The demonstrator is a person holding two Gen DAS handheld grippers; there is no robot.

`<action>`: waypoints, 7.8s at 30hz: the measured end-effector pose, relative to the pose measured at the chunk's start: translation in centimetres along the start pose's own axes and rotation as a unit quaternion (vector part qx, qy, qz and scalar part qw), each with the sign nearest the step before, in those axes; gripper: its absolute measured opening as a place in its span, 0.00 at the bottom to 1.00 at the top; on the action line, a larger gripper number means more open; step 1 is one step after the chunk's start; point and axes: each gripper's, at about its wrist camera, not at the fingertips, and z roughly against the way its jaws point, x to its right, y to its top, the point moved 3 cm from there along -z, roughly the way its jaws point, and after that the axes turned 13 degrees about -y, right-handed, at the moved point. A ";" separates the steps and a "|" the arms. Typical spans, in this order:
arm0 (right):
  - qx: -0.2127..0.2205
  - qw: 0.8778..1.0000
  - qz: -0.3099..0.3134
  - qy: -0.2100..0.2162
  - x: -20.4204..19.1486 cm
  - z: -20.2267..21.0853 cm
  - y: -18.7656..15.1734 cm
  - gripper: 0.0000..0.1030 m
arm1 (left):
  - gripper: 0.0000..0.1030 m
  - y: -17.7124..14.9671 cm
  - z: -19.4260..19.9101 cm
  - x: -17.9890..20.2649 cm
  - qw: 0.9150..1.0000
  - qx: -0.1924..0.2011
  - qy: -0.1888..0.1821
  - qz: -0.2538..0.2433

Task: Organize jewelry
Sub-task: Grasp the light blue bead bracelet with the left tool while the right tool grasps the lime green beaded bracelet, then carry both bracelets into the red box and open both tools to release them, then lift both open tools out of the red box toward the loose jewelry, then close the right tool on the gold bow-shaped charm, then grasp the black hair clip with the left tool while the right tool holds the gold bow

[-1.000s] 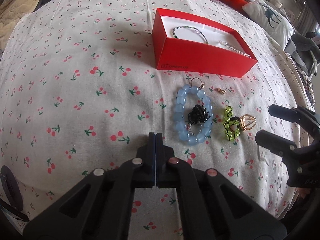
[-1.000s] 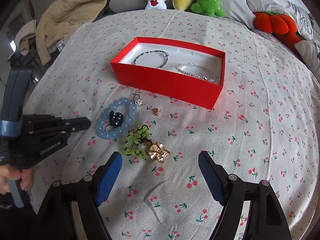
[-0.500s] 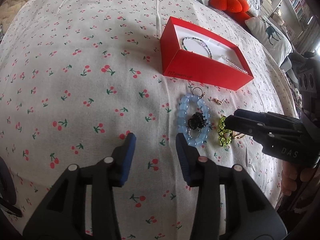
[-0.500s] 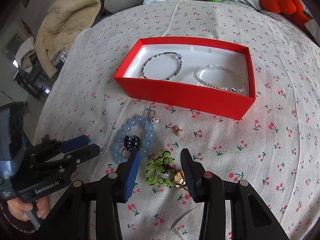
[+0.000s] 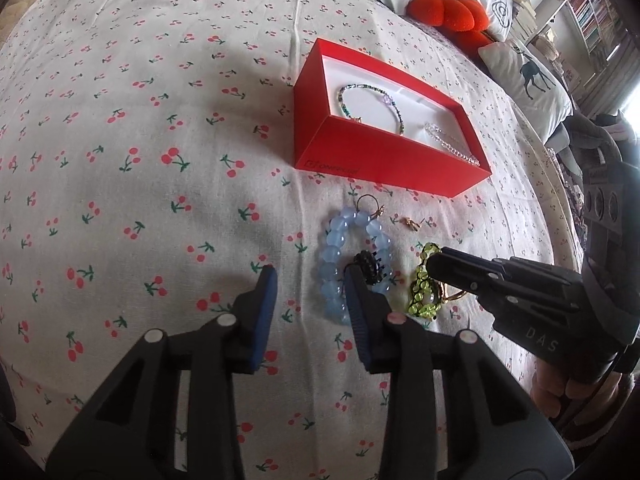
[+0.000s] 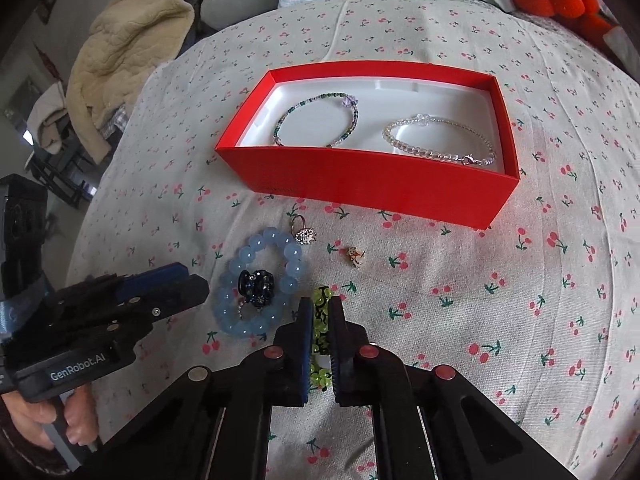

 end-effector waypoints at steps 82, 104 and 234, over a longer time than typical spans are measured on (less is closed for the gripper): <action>0.107 0.988 -0.109 -0.014 6.1 5.3 8.0 0.06 | 0.13 9.6 0.1 4.8 0.989 0.130 -0.062 -0.009; 0.088 0.991 -0.093 -0.036 5.0 2.4 9.0 0.30 | 0.24 9.6 0.8 2.9 0.992 0.117 0.014 -0.035; 0.055 0.994 0.052 -0.077 1.1 2.3 -4.3 0.23 | 0.12 -2.5 1.4 1.4 0.989 0.057 0.069 -0.119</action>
